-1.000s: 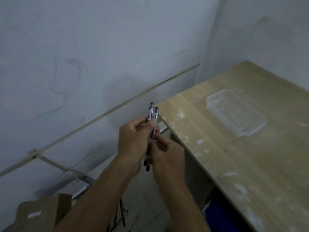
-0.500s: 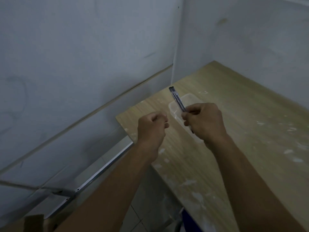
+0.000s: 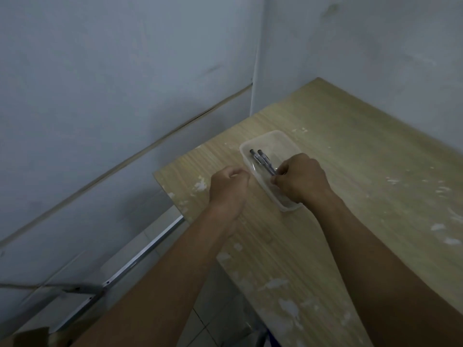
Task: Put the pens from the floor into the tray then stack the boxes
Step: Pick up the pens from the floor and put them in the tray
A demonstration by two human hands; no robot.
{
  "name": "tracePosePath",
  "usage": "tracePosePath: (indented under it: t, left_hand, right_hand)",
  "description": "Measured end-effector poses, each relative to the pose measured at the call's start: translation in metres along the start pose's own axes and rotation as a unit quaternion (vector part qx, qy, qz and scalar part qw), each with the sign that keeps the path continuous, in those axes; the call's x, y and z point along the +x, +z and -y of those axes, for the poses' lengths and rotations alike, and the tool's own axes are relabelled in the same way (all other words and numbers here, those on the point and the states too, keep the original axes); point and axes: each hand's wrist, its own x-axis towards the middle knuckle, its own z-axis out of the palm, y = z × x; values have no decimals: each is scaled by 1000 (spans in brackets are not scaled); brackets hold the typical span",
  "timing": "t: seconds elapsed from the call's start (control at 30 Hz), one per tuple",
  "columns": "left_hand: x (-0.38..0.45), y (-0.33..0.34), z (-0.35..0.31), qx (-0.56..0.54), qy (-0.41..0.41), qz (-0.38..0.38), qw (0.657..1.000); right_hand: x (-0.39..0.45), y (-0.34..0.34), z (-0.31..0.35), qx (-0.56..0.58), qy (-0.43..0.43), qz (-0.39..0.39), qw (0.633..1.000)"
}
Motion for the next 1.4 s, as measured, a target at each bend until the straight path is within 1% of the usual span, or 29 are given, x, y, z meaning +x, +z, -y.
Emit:
tracePosePath:
  t: [0.07, 0.2, 0.33, 0.5, 0.67, 0.73, 0.8, 0.9, 1.0, 1.1, 1.2, 1.27, 1.4]
  left_hand:
    - [4, 0, 2, 2, -2, -1, 1000]
    - [10, -2, 7, 0, -11, 3, 1000]
    - [15, -10, 13, -34, -20, 10, 999]
    - [16, -13, 15, -51, -18, 20, 998]
    - [15, -15, 18, -49, -11, 25, 998]
    - [14, -17, 19, -52, -6, 31, 998]
    - [12, -19, 21, -52, -1, 31, 998]
    - [4, -24, 23, -44, 19, -3, 999]
    - [-8, -43, 24, -21, 86, -83, 993]
    - [-21, -72, 26, -38, 129, -155, 979]
    - [-32, -108, 39, -50, 124, -216, 967]
    - [-39, -140, 62, -48, 93, -230, 967]
    - [-50, -198, 124, -37, 7, -247, 968]
  right_hand:
    - [1, 1, -2, -13, -5, 12, 1000]
    - [1, 6, -6, -19, -27, -29, 999]
    - [4, 11, -11, -14, -39, -41, 998]
    - [0, 13, -7, -11, -72, -27, 997]
    - [-1, 13, -5, -13, -76, -12, 997]
    - [-6, 13, -3, -17, -75, -28, 997]
    - [-12, 11, 0, -7, -84, -71, 994]
    - [-25, 7, 13, 16, -122, -116, 986]
    - [-45, 12, 37, 35, -175, -128, 976]
    - [-70, 28, 66, 61, -230, -101, 966]
    - [-94, 51, 97, 83, -283, -50, 954]
    - [-108, 80, 119, 104, -290, -8, 951]
    - [-131, 154, 146, 116, -262, 78, 955]
